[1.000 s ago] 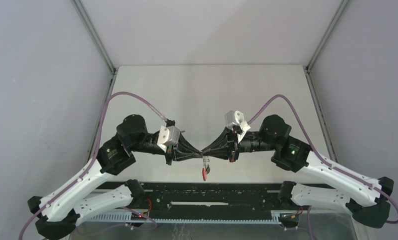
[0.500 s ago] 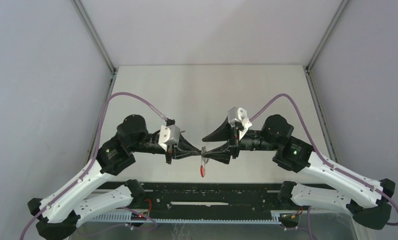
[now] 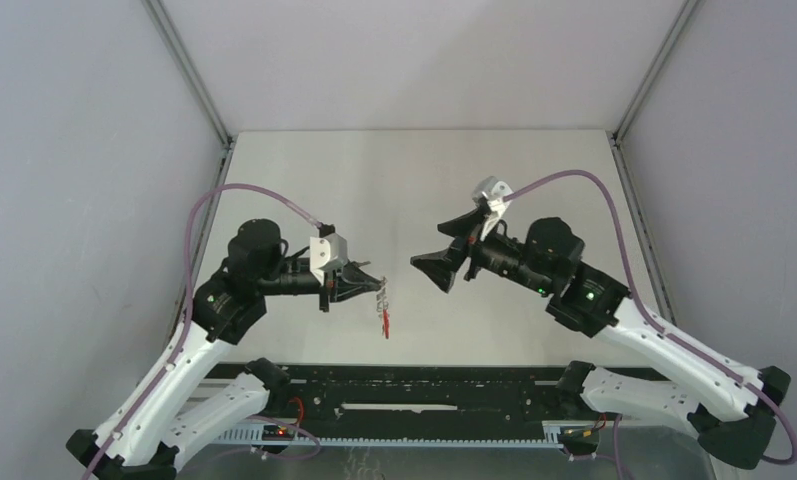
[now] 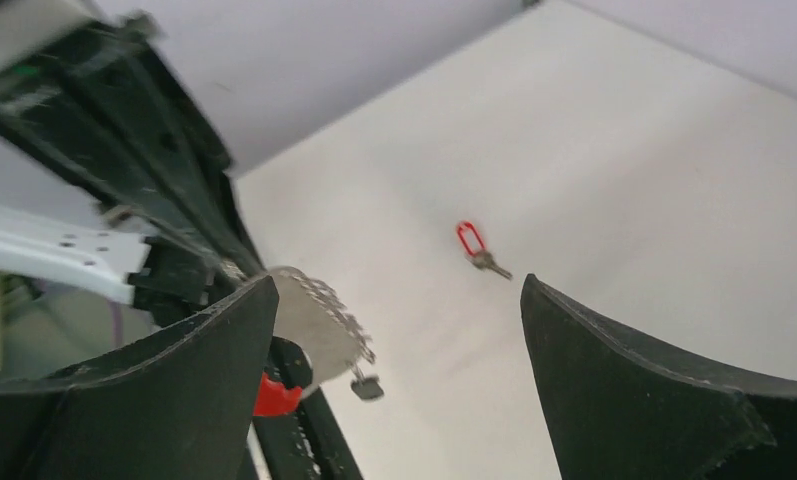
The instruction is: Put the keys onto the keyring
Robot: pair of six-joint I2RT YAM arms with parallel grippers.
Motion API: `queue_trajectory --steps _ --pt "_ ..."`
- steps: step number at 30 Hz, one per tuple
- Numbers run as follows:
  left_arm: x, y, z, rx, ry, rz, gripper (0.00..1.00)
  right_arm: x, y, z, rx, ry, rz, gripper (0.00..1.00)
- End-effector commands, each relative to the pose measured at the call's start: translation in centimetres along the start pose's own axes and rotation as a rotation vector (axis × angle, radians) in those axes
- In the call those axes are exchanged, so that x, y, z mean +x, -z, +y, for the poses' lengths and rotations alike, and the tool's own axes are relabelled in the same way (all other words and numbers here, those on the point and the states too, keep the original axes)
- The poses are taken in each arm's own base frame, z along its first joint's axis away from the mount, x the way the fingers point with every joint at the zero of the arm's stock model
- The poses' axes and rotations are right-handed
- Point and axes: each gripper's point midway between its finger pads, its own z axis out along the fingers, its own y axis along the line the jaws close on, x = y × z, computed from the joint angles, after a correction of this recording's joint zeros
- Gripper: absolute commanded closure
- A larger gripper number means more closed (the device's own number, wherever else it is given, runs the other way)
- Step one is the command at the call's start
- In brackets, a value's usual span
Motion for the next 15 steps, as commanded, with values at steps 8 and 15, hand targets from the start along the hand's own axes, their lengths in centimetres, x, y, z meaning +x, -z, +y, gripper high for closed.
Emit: queue_trajectory --steps 8,15 --pt "3.7 5.1 -0.6 -0.044 -0.108 0.169 1.00 8.8 -7.7 -7.7 0.190 -0.009 0.178 0.03" --pt "4.2 6.7 -2.1 -0.087 -0.163 0.183 1.00 16.1 -14.8 -11.9 0.275 -0.129 0.272 0.12"
